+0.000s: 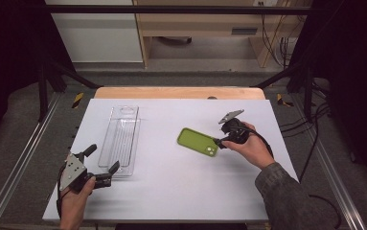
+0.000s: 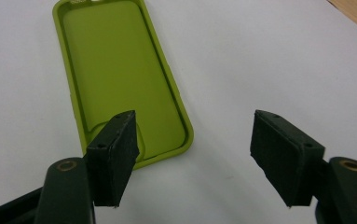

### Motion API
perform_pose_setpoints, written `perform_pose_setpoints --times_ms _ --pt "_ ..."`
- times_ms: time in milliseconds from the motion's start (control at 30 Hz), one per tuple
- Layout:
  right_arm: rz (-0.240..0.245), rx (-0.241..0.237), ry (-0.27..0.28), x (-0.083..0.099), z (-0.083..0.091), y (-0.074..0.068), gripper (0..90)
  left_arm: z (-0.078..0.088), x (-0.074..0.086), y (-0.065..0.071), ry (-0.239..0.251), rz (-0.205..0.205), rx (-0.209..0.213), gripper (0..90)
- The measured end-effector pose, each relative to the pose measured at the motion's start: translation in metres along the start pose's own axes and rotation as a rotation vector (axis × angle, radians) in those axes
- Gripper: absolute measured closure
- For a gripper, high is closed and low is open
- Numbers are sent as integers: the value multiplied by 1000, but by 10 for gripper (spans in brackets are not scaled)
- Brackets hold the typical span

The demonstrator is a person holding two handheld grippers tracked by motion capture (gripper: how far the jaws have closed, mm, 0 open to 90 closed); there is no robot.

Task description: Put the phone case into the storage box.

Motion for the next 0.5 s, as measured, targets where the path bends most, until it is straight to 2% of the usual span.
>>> perform_pose_setpoints --times_ms 200,500 --pt "-11 -8 -6 1 -5 0 359 0 0 0 0 -1 -1 7" --pt "12 -60 -27 2 -9 -14 430 0 0 0 -1 -5 -1 7"
Point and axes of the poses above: each handheld gripper's, and its own axes: z roughly backward along the jaws, x roughly out of its underside, y roughly to its right, the point moved 10 cm from there along -z, roughly forward along the jaws, and after that the axes turned 13 degrees about -x, right-handed, at the moved point
